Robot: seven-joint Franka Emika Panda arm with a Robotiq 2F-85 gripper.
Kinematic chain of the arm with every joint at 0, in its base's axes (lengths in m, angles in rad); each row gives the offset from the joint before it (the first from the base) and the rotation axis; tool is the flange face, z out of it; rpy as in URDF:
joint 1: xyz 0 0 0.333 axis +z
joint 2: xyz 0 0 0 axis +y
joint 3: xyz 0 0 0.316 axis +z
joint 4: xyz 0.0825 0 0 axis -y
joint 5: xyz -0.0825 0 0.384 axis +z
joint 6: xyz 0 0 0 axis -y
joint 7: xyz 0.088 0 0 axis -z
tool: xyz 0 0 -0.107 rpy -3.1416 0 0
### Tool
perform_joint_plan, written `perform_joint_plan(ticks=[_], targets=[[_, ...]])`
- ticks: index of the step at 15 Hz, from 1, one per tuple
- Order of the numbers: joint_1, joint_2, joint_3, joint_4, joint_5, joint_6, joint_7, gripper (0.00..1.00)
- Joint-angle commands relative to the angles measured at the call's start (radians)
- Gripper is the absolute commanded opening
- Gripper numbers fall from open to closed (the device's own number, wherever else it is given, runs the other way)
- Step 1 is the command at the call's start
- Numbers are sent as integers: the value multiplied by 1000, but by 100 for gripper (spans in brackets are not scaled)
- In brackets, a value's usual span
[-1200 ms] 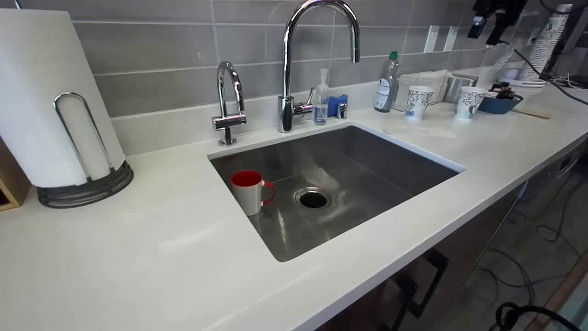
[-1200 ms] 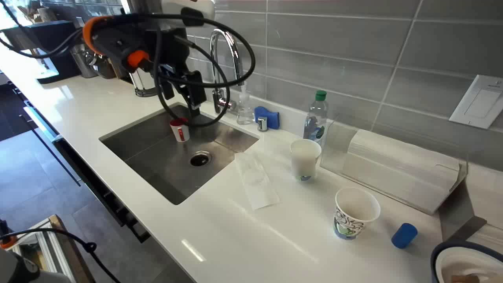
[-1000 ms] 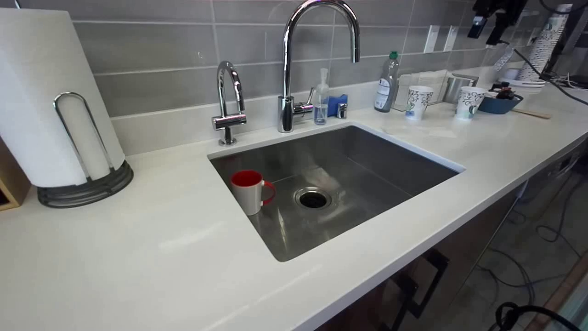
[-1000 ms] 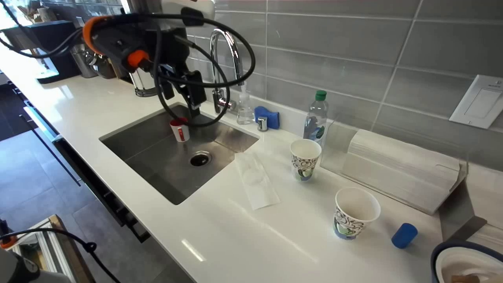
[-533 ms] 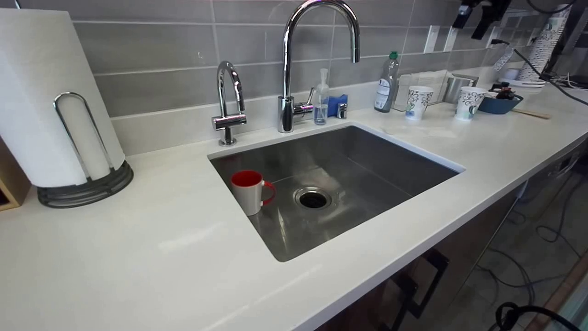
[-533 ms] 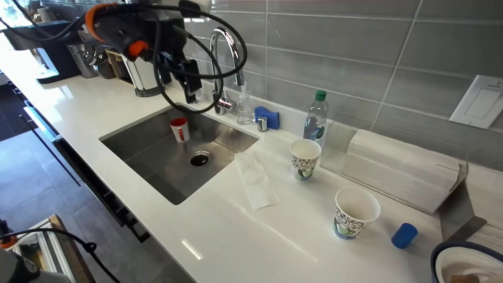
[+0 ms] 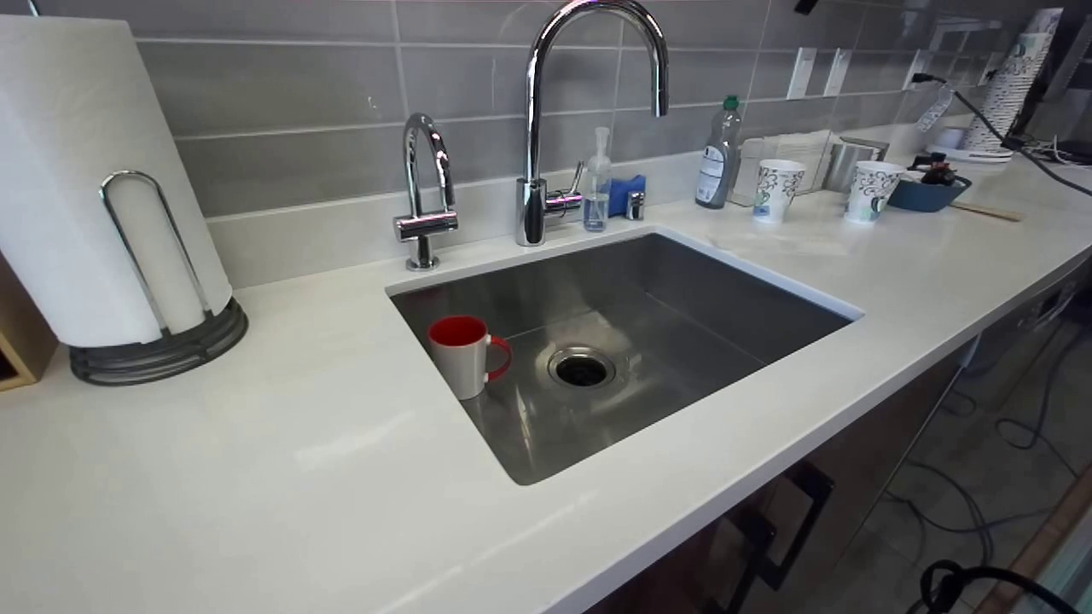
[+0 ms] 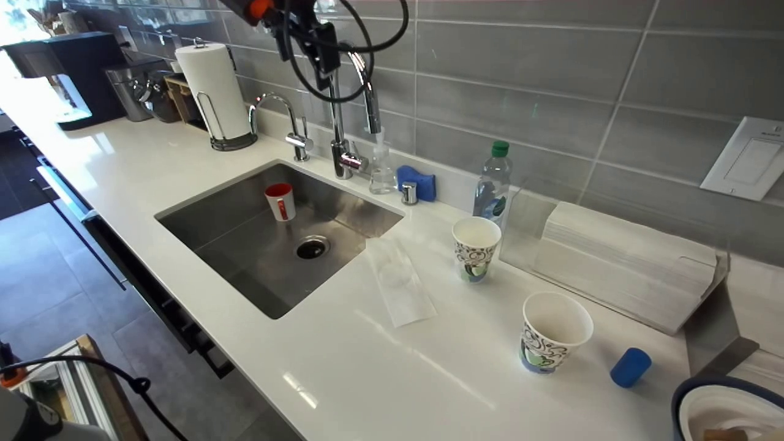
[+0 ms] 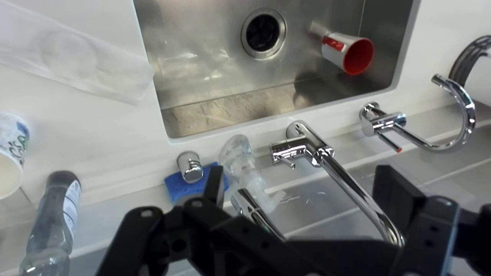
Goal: Move the tap nozzle to the left
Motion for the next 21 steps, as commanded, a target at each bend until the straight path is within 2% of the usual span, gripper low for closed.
perform_joint_plan(ticks=[1,3,4,6,10,15,17,21], targets=[[-21,156,-16,199,106,-9,-54,100],[-36,225,-16,282,165,-6,-79,98],[-47,260,-13,321,193,7,-81,74],[-71,328,-2,391,260,28,-95,69],[-119,452,32,500,387,66,-80,39],[-147,564,82,574,439,96,-65,5],[-145,594,92,582,404,77,-39,0],[-145,631,111,573,396,88,-37,0]])
